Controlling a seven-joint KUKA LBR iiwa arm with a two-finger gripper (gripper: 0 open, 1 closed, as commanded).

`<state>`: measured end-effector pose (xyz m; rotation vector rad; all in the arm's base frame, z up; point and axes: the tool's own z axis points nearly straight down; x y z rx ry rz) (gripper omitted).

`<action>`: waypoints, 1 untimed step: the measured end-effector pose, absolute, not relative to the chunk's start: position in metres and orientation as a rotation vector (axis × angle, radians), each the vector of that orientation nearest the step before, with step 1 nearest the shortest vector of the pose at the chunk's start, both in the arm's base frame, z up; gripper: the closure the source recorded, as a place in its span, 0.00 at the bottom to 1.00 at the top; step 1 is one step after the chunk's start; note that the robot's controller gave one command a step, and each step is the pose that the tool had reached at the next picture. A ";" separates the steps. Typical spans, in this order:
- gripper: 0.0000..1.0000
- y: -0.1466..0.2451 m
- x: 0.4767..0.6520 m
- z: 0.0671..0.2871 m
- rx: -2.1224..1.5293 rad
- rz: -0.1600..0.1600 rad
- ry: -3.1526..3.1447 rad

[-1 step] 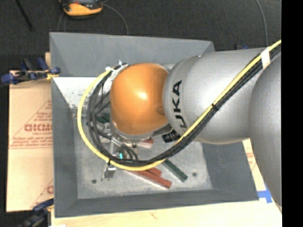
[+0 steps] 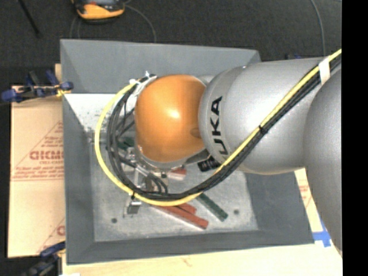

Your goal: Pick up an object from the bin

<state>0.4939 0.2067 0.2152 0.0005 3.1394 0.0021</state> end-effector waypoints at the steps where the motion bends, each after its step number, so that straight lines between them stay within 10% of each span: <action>1: 0.00 0.185 0.549 0.152 0.025 0.007 3.131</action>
Offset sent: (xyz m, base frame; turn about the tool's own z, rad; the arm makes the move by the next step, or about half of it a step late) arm 0.0304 -0.0911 -0.1452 0.0159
